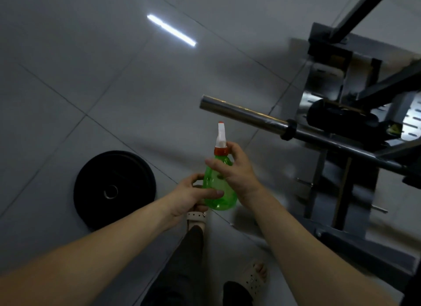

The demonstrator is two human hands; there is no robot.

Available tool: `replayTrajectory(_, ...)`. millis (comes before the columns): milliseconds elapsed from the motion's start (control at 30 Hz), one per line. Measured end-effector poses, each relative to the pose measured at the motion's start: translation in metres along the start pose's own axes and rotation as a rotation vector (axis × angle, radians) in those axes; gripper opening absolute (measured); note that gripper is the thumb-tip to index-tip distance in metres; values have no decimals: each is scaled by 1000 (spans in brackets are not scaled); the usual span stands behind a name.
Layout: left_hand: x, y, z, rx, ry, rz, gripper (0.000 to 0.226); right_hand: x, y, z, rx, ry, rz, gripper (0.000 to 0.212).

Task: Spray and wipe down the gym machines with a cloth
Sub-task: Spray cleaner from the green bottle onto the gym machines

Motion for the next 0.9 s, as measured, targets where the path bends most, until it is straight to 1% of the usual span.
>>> replayTrajectory(67,-1,5,9,-6,-4,-11,82,-3,-1,-2,28,-61,-35,86)
replayTrajectory(133,-4,9,18,-12,1,-11,84,-8,-4,-3,21,-137,-53,97)
replayTrajectory(200,-11,11,26,-10,1,-16,89,-11,-8,-7,-11,-172,-64,96)
replayTrajectory(400,-26,23,43,0,-47,-2,107,-17,-24,-29,-33,-76,-32,80)
replayTrajectory(467,-28,31,44,-24,-71,-1,101,-20,-29,-26,-33,-103,-55,83)
replayTrajectory(567,-31,49,42,-86,-127,0,72,-23,-36,-13,-39,-158,-118,99)
replayTrajectory(633,-35,63,40,-156,-171,-11,60,-23,-37,-4,-74,-135,-128,98)
replayTrajectory(667,-38,68,38,-197,-191,-18,57,-23,-38,0,-100,-107,-127,93)
replayTrajectory(767,-47,82,27,-287,-244,-25,51,-20,-39,9,-182,21,-111,80)
replayTrajectory(833,-51,90,18,-332,-276,-26,52,-20,-37,16,-196,76,-93,80)
replayTrajectory(900,-55,96,9,-368,-322,-14,54,-19,-39,25,-210,95,-94,84)
Point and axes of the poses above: each hand's wrist, its own x-axis away from the middle knuckle, its own z-axis out of the back of the hand, y = z × x, the point moved 1 cm from there along -x, towards the middle knuckle, and after that the axes turned 13 degrees about y, right-handed, at the moved point
